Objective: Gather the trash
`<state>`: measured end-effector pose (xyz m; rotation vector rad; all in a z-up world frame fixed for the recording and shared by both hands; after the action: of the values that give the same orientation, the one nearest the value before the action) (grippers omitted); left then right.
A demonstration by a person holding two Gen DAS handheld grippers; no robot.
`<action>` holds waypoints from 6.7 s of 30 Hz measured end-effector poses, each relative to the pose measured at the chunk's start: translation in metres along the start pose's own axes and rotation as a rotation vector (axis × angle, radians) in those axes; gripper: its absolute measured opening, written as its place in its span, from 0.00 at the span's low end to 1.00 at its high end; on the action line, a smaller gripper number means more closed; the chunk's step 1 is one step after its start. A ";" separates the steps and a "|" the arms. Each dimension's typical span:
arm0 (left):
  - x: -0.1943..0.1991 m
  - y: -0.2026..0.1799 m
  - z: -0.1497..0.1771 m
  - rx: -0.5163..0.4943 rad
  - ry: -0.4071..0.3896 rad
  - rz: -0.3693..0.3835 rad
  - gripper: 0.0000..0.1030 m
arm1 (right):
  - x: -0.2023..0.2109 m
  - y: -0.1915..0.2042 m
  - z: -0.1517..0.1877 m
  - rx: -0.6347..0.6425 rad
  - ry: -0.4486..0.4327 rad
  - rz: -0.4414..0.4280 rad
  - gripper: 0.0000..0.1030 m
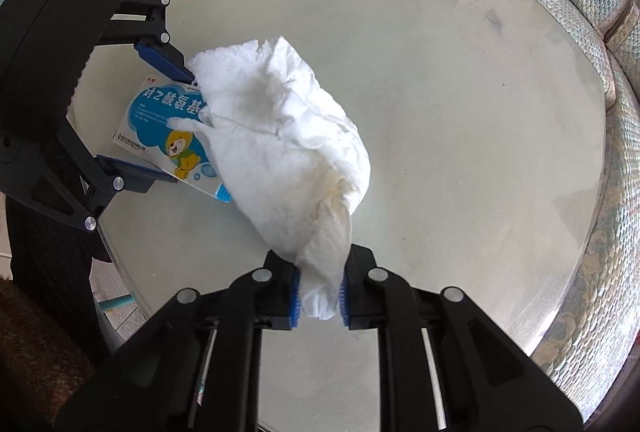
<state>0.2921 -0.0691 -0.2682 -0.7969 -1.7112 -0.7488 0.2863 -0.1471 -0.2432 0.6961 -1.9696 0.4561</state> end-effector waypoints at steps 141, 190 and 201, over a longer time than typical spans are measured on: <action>-0.189 -0.140 0.198 0.741 0.218 0.154 0.64 | -0.139 0.157 0.221 -0.582 0.215 0.007 0.14; -0.075 -0.140 0.189 0.766 0.000 -0.262 0.73 | -0.025 0.149 0.200 -0.567 0.030 0.259 0.65; 0.068 -0.128 0.157 0.821 -0.309 -0.409 0.84 | 0.114 0.142 0.151 -0.575 -0.354 0.386 0.83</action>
<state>0.0881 -0.0073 -0.2545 0.0177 -2.2483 -0.1224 0.0510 -0.1572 -0.2170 0.0253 -2.4247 -0.0311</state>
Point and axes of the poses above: each gripper's, at about its wrist camera, not at the fingertips, and x roughly against the way its jaws point, y to its left, z to its underside, the point moved 6 cm from there along -x, roughly the way its jaws point, and after that the axes turned 12 degrees about -y, right-handed, at the moved point
